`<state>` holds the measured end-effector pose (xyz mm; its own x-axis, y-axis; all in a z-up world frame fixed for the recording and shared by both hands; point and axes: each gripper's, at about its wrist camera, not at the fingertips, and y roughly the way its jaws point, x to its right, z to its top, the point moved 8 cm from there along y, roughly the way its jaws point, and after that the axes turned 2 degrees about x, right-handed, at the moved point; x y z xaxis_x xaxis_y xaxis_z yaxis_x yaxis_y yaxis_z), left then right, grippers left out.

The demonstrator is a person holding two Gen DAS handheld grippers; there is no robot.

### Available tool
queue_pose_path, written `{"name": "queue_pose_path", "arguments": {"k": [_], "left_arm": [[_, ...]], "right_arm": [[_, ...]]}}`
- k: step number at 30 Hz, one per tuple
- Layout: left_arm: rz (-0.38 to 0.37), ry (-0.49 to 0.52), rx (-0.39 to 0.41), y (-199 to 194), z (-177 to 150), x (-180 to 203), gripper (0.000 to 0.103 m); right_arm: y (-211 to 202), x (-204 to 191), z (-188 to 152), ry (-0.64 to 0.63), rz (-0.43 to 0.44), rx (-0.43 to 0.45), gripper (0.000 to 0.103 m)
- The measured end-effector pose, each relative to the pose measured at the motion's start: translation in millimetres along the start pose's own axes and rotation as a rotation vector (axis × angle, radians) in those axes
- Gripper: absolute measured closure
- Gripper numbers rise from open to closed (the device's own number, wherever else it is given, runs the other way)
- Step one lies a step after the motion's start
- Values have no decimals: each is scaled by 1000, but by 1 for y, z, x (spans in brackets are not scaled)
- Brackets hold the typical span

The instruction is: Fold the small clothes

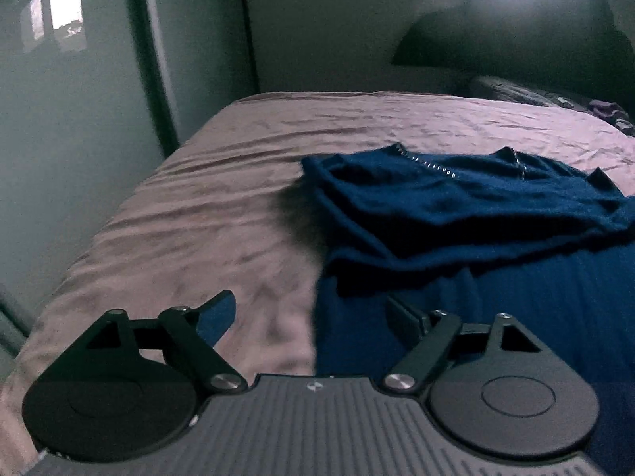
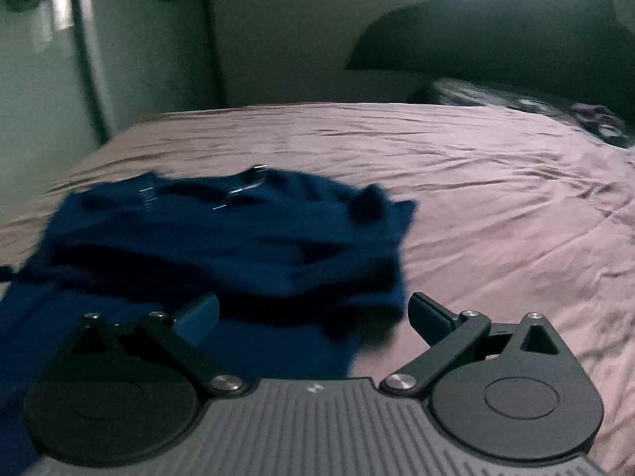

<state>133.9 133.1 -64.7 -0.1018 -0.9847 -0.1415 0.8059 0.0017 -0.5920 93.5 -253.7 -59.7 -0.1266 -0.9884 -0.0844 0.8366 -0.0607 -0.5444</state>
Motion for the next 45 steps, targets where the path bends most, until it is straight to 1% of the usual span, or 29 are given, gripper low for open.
{"name": "queue_pose_path", "arguments": {"k": [3,6,11,13,15,18,21,23,24,25,27,28,30,31,33,36,38,40,42,43,44,45], "left_arm": [[-22,-24,-2,-20,-11,-8,15],[-59,-59,-8,-39,-24,-10,12],[-120,-124,-37,-61,-46,-2,11],[-136,-129,-45,-67,-53,3,11],[-142,-136,-56,-71,-61,9,11],[-139,-141,-65,-76,-72,17,10],[-90,-124,-50,-81,-81,22,10],[-72,-118,-24,-86,-85,24,10],[-50,-118,-5,-89,-87,24,10],[-10,-118,25,-92,-89,23,10],[93,-93,96,-97,-94,20,10],[128,-77,104,-97,-98,19,10],[182,-50,90,-93,-107,17,10],[201,-46,89,-91,-111,15,11],[245,-37,118,-91,-113,11,12],[361,36,170,-92,-110,8,14],[422,74,182,-92,-111,4,14],[463,68,182,-91,-112,0,14],[510,62,177,-90,-114,-3,13],[510,60,168,-89,-114,-3,13],[485,52,157,-89,-114,-3,17],[443,32,153,-91,-113,-4,18]], "right_arm": [[-17,-15,-20,8,33,-23,1],[-27,-24,-37,30,59,-42,1],[-40,-42,-57,46,111,-73,1],[-49,-50,-63,44,140,-77,1],[-54,-56,-66,37,154,-70,1],[-56,-60,-75,57,142,-68,1],[-60,-67,-85,115,179,-64,1],[-66,-74,-88,120,195,-45,1],[-69,-78,-89,123,216,-34,1],[-72,-82,-90,131,238,-25,1],[-78,-91,-91,139,294,-3,1],[-81,-94,-92,131,308,10,1],[-87,-99,-93,101,321,36,1],[-89,-100,-92,80,309,46,1],[-91,-98,-91,41,274,52,1],[-96,-90,-90,6,224,57,1],[-99,-84,-91,-22,183,60,1],[-103,-81,-91,-56,143,64,1],[-105,-81,-93,-61,159,66,1],[-104,-80,-95,-62,171,59,1],[-101,-80,-98,-65,172,48,1],[-98,-80,-101,-72,163,34,1]]}}
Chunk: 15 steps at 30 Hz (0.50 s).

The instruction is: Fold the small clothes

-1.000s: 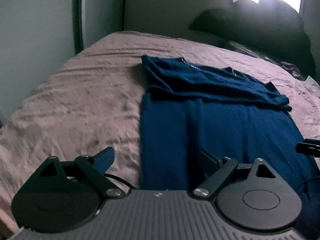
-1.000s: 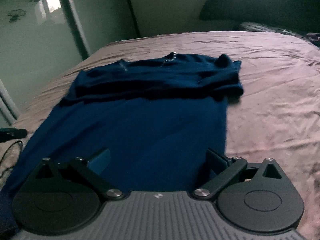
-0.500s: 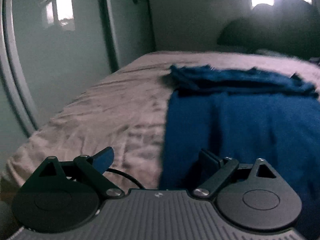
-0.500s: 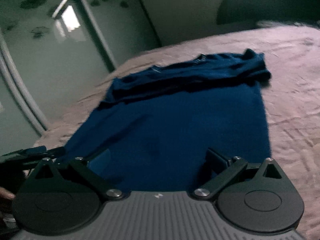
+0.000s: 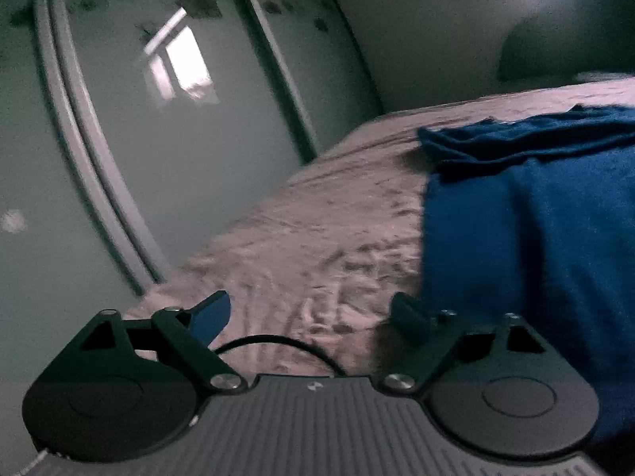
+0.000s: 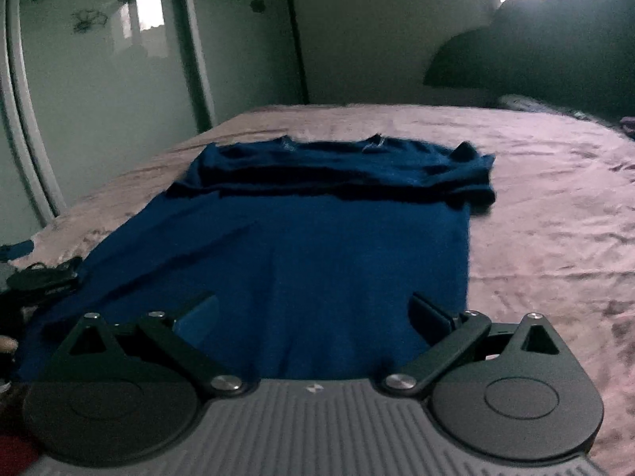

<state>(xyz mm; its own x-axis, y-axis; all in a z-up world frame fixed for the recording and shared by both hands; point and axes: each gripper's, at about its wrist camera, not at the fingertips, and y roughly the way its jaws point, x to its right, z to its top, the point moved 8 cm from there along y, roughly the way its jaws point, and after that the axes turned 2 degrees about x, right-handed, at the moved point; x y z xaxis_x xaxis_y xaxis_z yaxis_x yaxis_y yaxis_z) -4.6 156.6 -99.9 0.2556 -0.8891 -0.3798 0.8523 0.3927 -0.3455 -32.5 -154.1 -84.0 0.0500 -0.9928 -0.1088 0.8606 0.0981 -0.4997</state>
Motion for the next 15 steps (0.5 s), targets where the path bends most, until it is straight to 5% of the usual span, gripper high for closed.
{"name": "queue_pose_path", "arguments": {"k": [4,9,15], "left_arm": [[-236,-106,-51,-11,8,-6,13],[-514,-55,-126,-38,12,1,12],[-668,-12,-172,-68,10,4,10]], "right_arm": [[1,1,-8,8,-1,-44,1],[-15,12,-10,70,33,-88,1],[-48,14,-21,38,88,-134,1]]}}
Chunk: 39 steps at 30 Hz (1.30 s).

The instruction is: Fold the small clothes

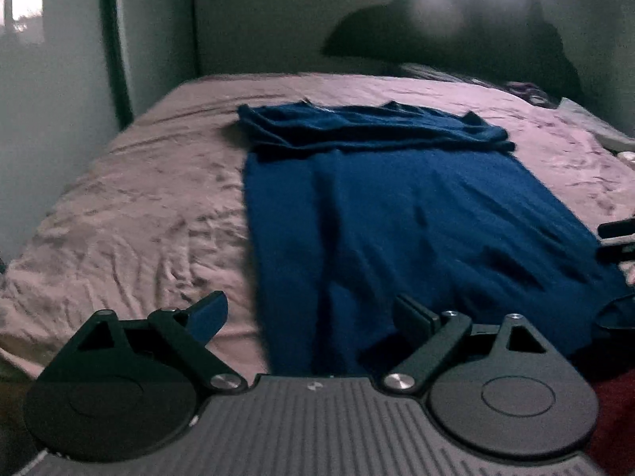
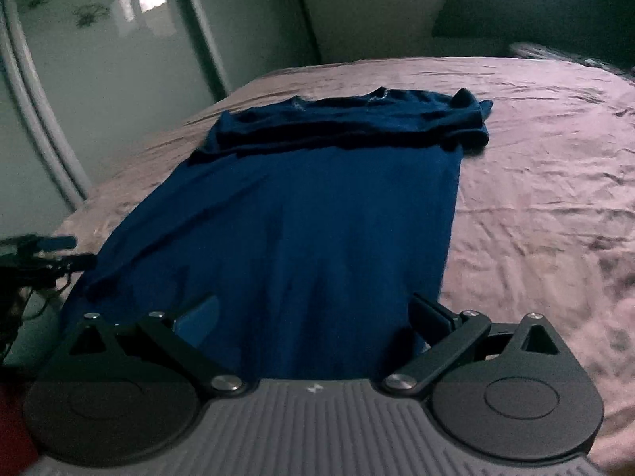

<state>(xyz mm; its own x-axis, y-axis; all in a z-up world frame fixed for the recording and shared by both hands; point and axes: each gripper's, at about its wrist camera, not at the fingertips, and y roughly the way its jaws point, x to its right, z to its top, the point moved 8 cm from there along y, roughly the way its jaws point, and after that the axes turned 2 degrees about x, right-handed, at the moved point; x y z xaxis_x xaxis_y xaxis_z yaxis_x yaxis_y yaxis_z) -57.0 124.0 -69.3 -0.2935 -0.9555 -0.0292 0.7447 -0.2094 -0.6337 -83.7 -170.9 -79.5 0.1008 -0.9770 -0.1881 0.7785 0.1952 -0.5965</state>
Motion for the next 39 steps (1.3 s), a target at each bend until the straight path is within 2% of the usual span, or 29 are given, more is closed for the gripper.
{"name": "queue_pose_path", "arguments": {"k": [3,6,10,13,18,19,23,25,26,27,28,30,35,39], "left_arm": [[-44,-31,-65,2,-6,2,10],[-59,-71,-109,4,-13,-1,10],[-120,-161,-208,14,-27,-5,11],[-149,-187,-203,16,-29,-4,12],[-183,-220,-196,14,-27,-4,33],[-178,-222,-195,14,-26,-4,36],[-159,-223,-195,13,-26,-6,58],[-154,-218,-196,13,-25,-7,67],[-153,-216,-197,13,-25,-7,75],[-151,-213,-197,13,-25,-6,85],[-152,-213,-199,13,-25,-6,91],[-156,-214,-198,13,-25,-6,93],[-165,-193,-175,6,-18,-3,95],[-207,-212,-126,-5,1,-1,95]], "right_arm": [[-8,-1,-11,-74,-60,-63,1],[-15,10,-16,-19,-76,-96,1],[-20,26,-31,78,-40,-145,1],[-26,21,-39,82,12,-159,1],[-24,7,-45,95,112,-188,0],[-24,5,-46,92,116,-191,0],[-24,-1,-47,66,125,-195,3],[-25,-7,-49,35,129,-195,19],[-25,-9,-49,19,124,-193,24],[-25,-9,-49,12,117,-191,42],[-26,-7,-48,17,106,-183,68],[-25,0,-47,54,92,-170,85],[-25,-2,-42,57,90,-141,94],[-32,0,-26,132,163,-81,94]]}}
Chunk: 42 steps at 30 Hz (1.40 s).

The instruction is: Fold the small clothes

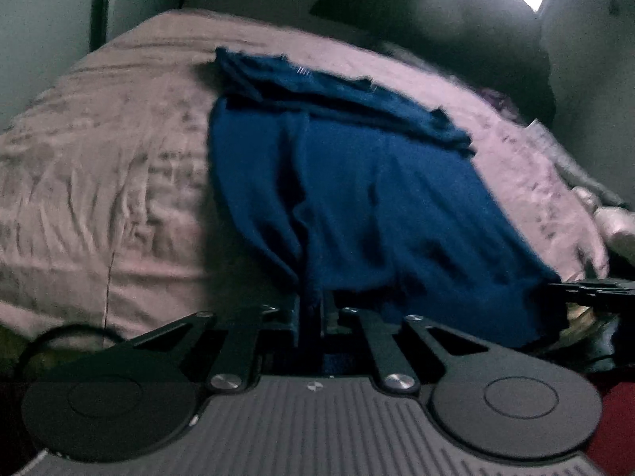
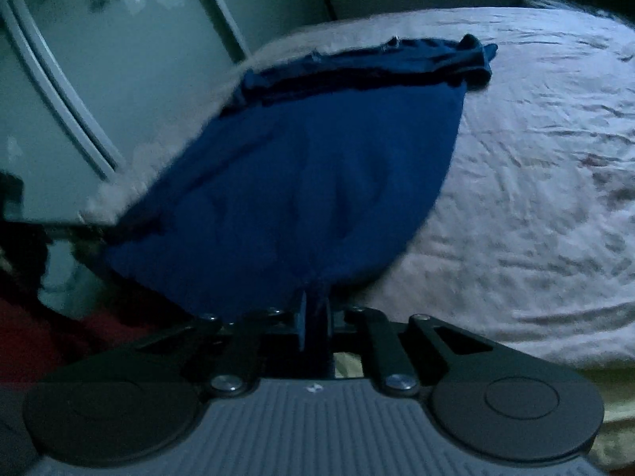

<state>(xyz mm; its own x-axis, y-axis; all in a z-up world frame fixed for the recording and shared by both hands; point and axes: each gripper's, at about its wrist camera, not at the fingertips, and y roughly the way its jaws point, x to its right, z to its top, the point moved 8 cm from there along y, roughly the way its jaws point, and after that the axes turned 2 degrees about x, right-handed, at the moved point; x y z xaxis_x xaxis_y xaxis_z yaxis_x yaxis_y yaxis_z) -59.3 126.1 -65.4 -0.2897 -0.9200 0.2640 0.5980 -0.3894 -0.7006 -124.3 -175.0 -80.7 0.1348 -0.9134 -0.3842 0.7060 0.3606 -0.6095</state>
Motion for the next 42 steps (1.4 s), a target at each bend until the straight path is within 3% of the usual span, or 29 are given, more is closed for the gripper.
{"name": "queue_pose_path", "arguments": {"k": [8,12,20,28,36,42], "left_arm": [[-118,-66,96,-9,51,11,95],[-144,-118,153,-5,86,8,95],[-80,-180,252,20,154,-10,96],[-32,-184,276,60,211,-16,96],[37,-171,234,127,261,-25,95],[90,-174,161,186,280,-43,95]], "right_arm": [[-8,5,52,131,164,171,94],[-8,9,84,148,194,258,94],[8,36,150,188,187,385,94],[46,83,202,316,184,461,94],[94,129,246,394,155,472,94],[132,170,265,462,91,450,94]]}}
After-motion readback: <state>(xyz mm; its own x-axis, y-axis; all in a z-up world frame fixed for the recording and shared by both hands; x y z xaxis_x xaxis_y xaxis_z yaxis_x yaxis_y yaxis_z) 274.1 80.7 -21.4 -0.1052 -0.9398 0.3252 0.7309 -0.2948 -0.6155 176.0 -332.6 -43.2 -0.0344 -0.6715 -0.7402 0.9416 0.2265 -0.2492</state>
